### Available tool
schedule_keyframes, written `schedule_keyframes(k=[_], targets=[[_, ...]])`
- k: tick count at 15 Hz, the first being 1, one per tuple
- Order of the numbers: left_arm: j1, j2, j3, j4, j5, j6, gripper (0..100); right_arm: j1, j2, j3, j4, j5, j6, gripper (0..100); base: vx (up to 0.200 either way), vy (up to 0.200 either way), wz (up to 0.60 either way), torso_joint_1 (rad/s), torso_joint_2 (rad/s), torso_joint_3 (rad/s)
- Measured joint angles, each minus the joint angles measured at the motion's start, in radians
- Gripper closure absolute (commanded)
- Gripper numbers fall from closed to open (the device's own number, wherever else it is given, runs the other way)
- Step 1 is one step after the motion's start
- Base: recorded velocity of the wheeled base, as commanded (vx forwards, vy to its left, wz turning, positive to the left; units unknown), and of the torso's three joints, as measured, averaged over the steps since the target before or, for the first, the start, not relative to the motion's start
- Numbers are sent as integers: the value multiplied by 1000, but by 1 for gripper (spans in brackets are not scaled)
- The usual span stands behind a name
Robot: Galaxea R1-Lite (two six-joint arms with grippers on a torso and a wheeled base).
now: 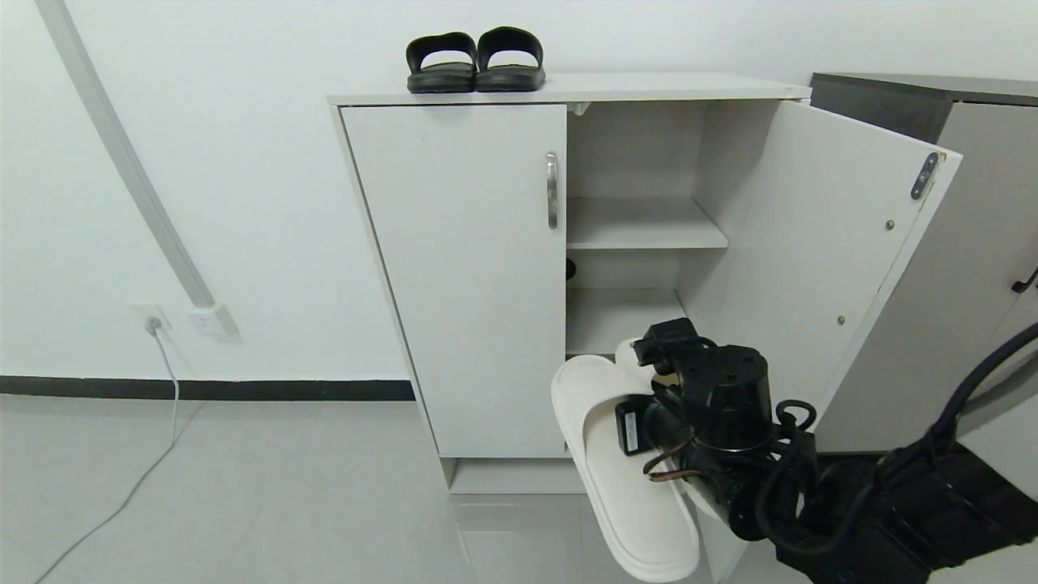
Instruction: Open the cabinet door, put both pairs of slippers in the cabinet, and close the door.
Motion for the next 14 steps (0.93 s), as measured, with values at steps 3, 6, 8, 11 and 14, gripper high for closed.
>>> schedule_keyframes(k=[3,6,8,11,14], targets=[[0,-1,0,0,0,0,100,-8,57,-151,38,-112,14,100,0,-133,0,0,3,3],[-1,0,0,2,0,1,100,-21,111,-303,120,-176,54,100,0,-200,0,10,1,2],[1,0,0,0,0,1,100,-35,131,-333,129,-180,61,100,0,-200,0,0,2,5],[1,0,1,1,0,0,100,-30,140,-339,128,-179,62,100,0,0,0,0,0,0],[-1,0,0,1,0,0,100,-16,144,-339,127,-178,62,100,0,0,0,0,0,0]])
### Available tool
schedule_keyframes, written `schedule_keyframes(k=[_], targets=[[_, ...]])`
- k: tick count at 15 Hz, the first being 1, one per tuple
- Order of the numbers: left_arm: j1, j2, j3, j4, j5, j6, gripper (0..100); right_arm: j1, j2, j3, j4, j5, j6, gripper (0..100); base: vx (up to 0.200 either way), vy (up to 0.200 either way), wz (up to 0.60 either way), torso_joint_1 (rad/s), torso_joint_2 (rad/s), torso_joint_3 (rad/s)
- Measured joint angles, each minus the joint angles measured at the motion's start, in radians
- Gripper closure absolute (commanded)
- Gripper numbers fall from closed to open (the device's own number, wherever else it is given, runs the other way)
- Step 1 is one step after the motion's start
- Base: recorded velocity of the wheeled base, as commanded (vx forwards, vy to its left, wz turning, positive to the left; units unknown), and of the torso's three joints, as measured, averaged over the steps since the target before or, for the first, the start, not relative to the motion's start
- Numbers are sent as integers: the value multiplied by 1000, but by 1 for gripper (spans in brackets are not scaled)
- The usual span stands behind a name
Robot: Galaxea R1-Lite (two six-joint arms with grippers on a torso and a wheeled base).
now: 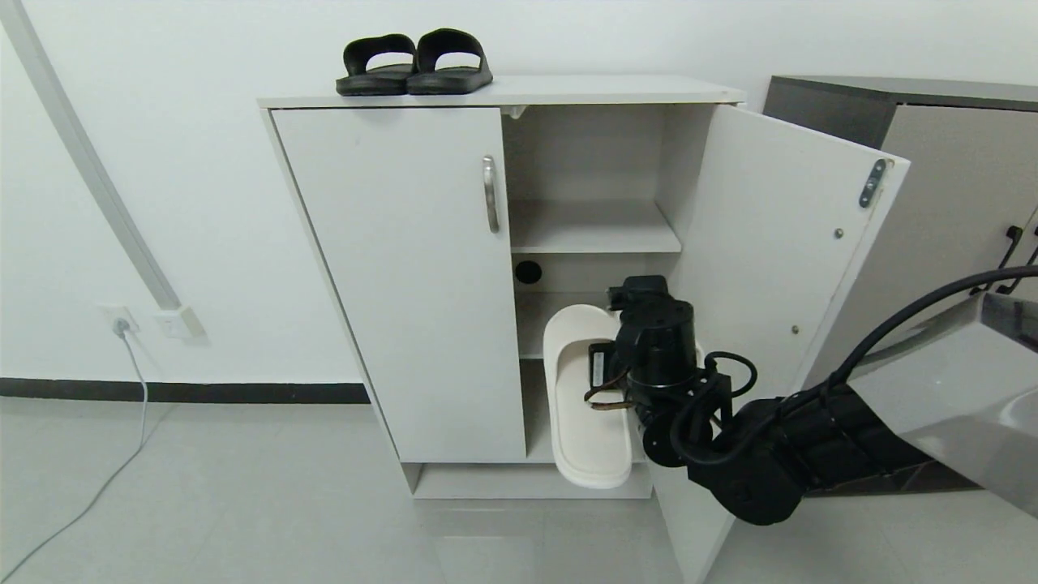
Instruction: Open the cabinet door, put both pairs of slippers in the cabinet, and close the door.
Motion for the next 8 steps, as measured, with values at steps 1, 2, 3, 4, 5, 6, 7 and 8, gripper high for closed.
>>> schedule_keyframes(k=[1,2,3,4,5,6,7,8], targets=[[2,0,0,0,0,0,100,5,1,-1,-1,2,0,100,0,0,0,0,0,0],[2,0,0,0,0,0,100,-2,2,-1,-2,0,0,100,0,0,0,0,0,0],[1,0,0,0,0,0,100,-3,4,1,1,-1,0,100,0,0,0,0,0,0],[2,0,0,0,0,0,100,-1,9,3,-2,0,1,100,0,0,0,0,0,0],[1,0,0,-1,0,0,100,-8,13,4,-4,1,1,100,0,0,0,0,0,0],[1,0,0,0,0,0,100,-21,18,7,-4,1,2,100,0,0,0,0,0,0],[2,0,0,-1,0,0,100,-34,23,11,-3,0,3,100,0,0,0,0,0,0],[2,0,0,-1,0,0,100,-42,24,21,-4,0,2,100,0,0,0,0,0,0]])
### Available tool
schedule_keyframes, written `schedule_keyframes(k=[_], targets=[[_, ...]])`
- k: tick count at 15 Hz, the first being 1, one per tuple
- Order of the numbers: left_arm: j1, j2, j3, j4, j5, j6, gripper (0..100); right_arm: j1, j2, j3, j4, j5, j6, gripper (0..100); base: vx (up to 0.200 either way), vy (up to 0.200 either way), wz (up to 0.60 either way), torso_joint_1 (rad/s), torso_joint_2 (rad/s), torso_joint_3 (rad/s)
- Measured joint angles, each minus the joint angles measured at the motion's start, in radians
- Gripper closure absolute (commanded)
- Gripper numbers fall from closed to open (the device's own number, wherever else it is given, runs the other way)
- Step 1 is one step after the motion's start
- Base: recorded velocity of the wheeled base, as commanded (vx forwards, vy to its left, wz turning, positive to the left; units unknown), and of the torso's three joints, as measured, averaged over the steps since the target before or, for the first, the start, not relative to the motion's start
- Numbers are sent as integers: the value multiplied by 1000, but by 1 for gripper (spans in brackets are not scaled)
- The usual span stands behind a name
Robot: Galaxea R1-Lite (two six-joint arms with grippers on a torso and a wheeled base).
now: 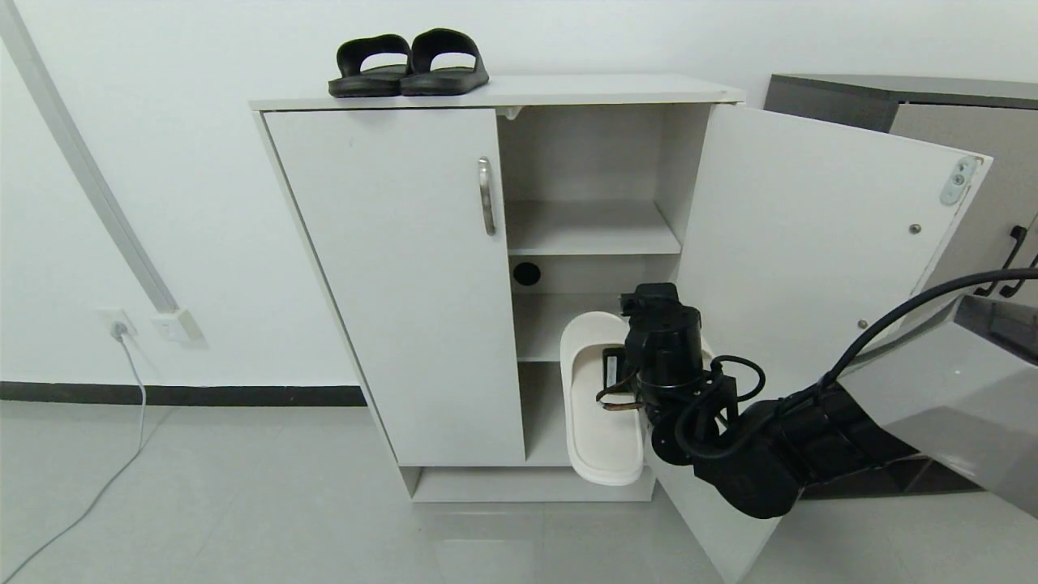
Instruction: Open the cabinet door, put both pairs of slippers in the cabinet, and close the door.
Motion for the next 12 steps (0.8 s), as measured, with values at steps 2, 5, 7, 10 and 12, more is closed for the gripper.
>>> schedule_keyframes(k=[2,5,7,10,12], targets=[[-1,0,0,0,0,0,100,-16,1,19,0,1,0,100,0,0,0,0,0,0],[0,0,0,0,0,0,100,-49,-1,39,0,1,0,100,0,0,0,0,0,0],[0,0,0,0,0,0,100,-70,-1,45,-4,4,0,100,0,0,0,0,0,0],[-1,0,0,0,0,0,100,-102,-2,60,-6,2,-2,100,0,0,0,0,0,0],[0,0,0,0,0,0,100,-110,-3,63,-6,1,-2,100,0,0,0,0,0,0]])
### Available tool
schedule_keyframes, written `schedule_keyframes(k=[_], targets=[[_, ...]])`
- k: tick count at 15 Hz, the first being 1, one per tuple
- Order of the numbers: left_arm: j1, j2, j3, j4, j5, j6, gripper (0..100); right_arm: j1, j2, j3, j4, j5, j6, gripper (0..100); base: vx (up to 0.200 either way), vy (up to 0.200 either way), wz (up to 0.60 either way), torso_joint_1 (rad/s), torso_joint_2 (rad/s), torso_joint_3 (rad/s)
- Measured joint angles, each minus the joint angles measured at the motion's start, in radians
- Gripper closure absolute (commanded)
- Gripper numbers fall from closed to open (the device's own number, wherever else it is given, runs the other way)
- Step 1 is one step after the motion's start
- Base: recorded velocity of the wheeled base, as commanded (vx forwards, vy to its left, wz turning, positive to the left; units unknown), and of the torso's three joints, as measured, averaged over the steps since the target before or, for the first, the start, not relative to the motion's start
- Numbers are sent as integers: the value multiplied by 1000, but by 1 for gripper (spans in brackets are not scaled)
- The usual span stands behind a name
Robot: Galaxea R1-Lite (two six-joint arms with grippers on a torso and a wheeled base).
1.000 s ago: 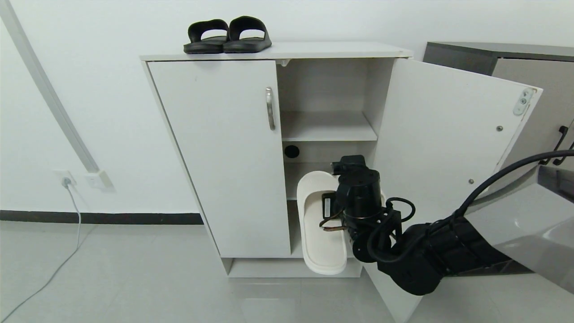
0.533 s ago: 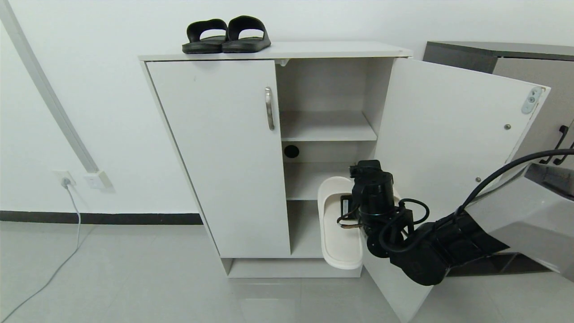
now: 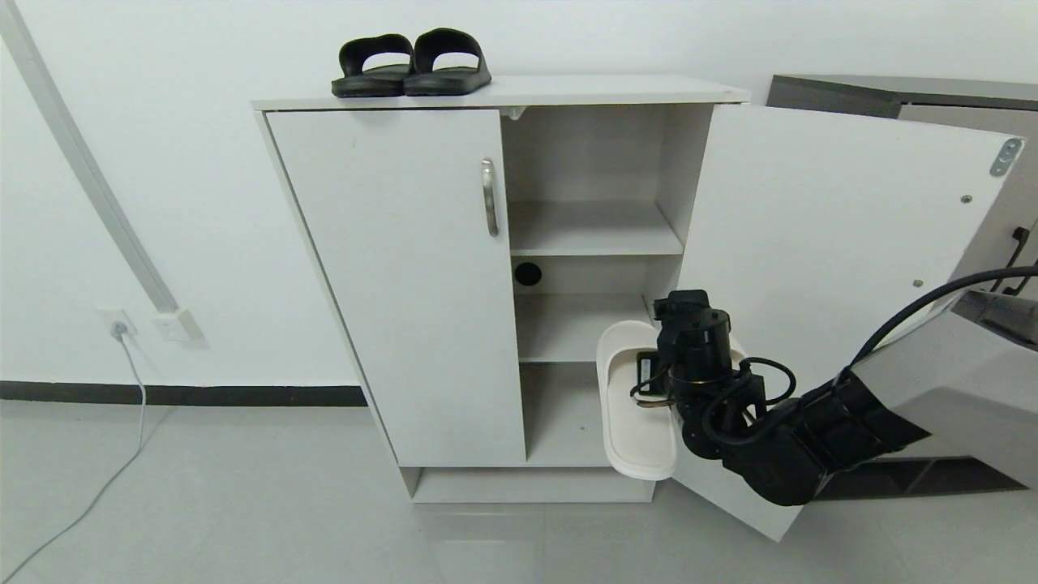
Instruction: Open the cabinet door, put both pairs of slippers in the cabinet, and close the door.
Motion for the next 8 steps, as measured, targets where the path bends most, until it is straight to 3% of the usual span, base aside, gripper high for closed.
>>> schedule_keyframes(k=[8], targets=[[-1,0,0,0,4,-2,100,-5,-2,1,0,0,-1,100,0,0,0,0,0,0]])
